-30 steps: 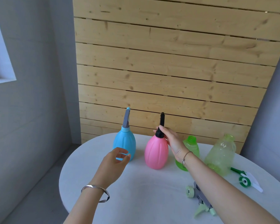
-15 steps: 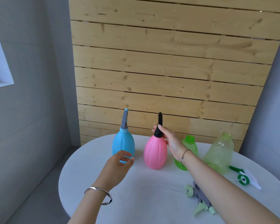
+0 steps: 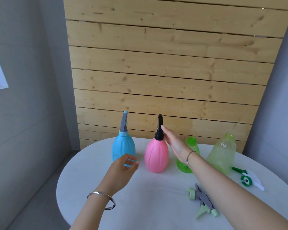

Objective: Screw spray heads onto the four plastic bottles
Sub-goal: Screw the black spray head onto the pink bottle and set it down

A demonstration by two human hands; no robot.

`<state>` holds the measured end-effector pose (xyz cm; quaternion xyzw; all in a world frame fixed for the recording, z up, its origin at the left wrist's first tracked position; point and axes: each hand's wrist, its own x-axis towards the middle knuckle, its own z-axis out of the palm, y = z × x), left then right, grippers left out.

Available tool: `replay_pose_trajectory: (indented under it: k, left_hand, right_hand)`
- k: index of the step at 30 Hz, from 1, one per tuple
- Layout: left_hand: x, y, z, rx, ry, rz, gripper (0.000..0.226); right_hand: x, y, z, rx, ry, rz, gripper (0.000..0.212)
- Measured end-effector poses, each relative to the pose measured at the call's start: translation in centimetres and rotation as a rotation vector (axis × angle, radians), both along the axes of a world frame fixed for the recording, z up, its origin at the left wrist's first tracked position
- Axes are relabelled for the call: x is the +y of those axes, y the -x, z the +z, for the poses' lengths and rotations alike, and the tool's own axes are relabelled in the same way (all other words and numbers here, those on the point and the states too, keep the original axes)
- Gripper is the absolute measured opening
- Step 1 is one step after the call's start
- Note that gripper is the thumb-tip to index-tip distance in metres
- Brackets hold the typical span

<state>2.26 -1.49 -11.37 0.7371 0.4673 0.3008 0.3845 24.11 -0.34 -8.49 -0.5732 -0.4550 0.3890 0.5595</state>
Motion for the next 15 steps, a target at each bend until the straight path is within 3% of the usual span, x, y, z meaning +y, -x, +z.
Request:
replay_pose_trajectory:
  k: [9, 13, 15]
  left_hand:
    - [-0.9, -1.8, -0.2, -0.039, -0.022, -0.071, 0.009]
    - [-1.4, -2.8, -0.1, -0.058, -0.015, -0.106, 0.011]
    - [-1.7, -3.4, -0.1, -0.095, 0.012, -0.119, 0.01]
  right_hand:
    - [-3.4, -3.5, 2.7, -0.12, -0.23, -0.221, 0.01]
    - [-4.3, -5.9, 1.7, -0.405, -0.09, -0.311, 0.03]
    - [-4.7, -6.5, 0.4, -0.433, -0.003, -0.296, 0.038]
